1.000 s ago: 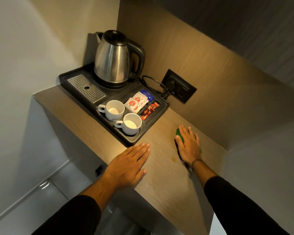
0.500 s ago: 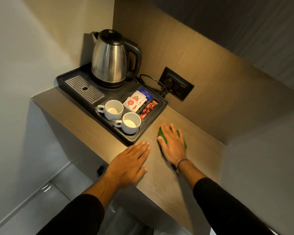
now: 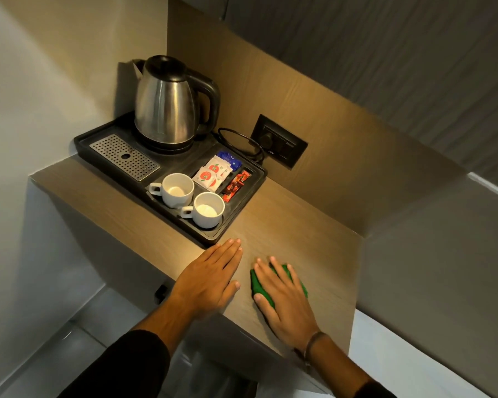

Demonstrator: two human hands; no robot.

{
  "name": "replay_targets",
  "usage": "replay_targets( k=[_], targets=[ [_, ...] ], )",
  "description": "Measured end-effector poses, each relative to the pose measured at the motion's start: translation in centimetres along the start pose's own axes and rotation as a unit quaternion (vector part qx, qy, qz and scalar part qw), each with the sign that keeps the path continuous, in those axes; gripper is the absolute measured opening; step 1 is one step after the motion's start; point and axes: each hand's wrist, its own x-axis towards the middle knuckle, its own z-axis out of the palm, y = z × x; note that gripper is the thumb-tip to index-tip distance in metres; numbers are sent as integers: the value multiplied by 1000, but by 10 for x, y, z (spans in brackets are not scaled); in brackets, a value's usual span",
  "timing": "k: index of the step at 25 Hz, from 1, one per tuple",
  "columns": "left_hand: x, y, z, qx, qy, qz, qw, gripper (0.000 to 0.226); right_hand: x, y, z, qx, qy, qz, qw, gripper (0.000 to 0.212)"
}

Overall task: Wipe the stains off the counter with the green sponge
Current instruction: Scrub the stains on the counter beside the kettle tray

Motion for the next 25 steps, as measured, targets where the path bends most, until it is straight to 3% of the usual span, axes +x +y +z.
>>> replay_targets(
  k=[5,10,15,20,25],
  targets=[
    [0,2,0,-1,-1,3,1000,74,24,-3,-23,10,11,126,992,56],
    [-1,-1,0,16,-10,3,1000,75,-37,-30,0,-4,3,30,1000,59],
    [-2,-1,0,22,-13,9,1000,74,-28,-15,-17,-2,29,162,986,57],
    [-1,0,-6,15,-31,4,999,75,-71,-26,2,0,21,122,992,64],
    [0,-1,-7,15,-41,4,999,76,-32,10,-21,-22,36,254,966,75]
  ],
)
